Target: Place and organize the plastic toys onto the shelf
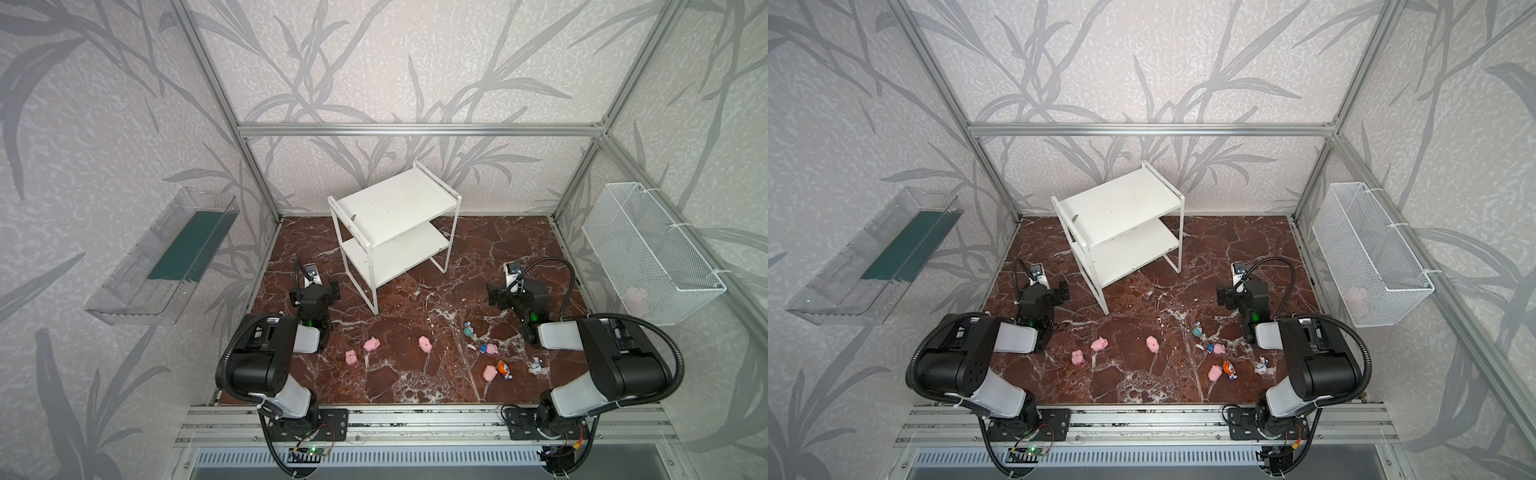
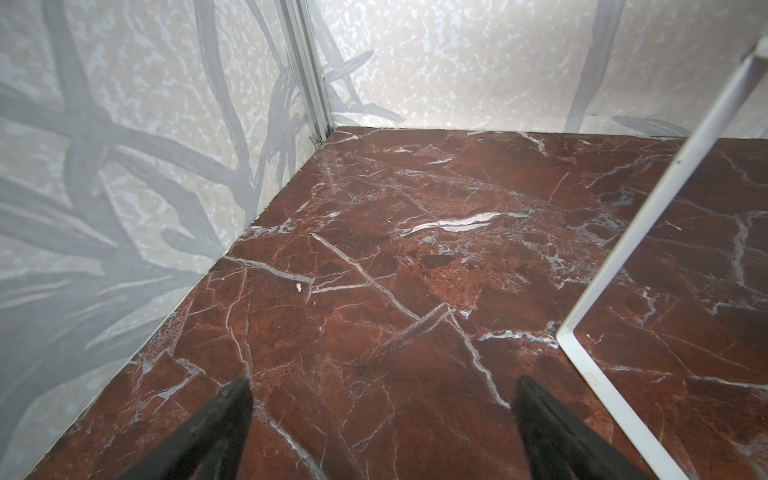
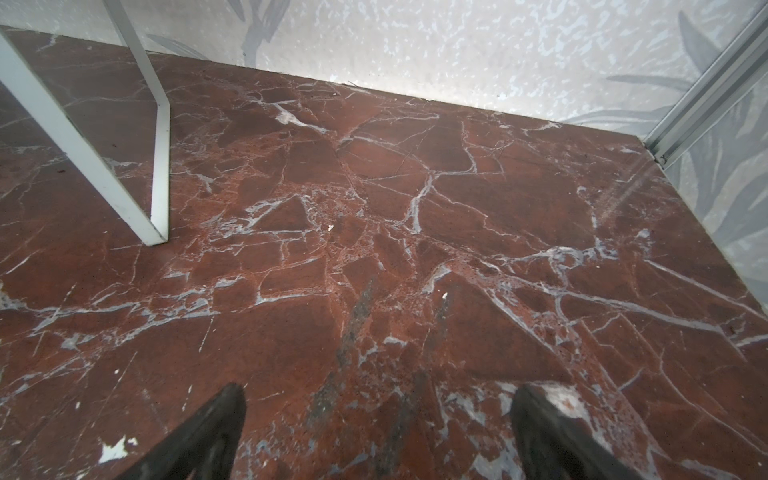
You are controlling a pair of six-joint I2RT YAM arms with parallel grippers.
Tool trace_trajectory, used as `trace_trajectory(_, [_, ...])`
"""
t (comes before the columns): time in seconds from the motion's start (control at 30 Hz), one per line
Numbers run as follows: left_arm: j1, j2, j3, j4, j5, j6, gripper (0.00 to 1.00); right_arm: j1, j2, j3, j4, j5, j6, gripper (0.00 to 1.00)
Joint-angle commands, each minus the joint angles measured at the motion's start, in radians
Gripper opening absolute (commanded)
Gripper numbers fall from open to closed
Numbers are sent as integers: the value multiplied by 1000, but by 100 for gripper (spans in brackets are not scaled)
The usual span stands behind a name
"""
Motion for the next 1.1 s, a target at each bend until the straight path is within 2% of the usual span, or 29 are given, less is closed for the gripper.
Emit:
trace_trajectory(0.0, [-1,-69,30,-56,-23,5,99,0,-8,24,8,-7,-5,99])
trace_trajectory(0.13, [-12,-163,116,-289,-84,-5,99,-1,-8,24,8,-7,-5,99])
trace_trajectory(0.3, [-64,-221,210,-496,-304,-17,99,-1,-7,24,8,-7,-3,99])
trace_trajectory(0.43, [-125,-259,289,-723,-488,-82,99,-2,-7,25,8,-6,-2,99])
trace_trajectory(0.53, [-165,-298,364,-957,-622,-210,99,-1,-7,24,8,-7,-3,99])
trace_trajectory(0.67, [-194,-360,451,-1249,-685,-396,99,-2,-7,24,8,-7,-2,99])
trace_trajectory(0.73, [-209,-393,508,-1418,-673,-502,99,-2,-7,26,8,-5,-1,99])
trace_trajectory(0.83, [-212,-451,585,-1640,-602,-580,99,-2,-7,26,6,4,5,99])
trace_trajectory(0.97, [-213,-559,605,-1775,-483,-585,99,-15,-8,29,0,-23,11,99])
trace_trajectory(1.03, [-213,-627,589,-1784,-386,-555,99,-14,-7,29,0,-30,6,99])
trace_trajectory(1.07, [-213,-658,580,-1778,-331,-503,99,-15,-8,28,1,-31,5,99])
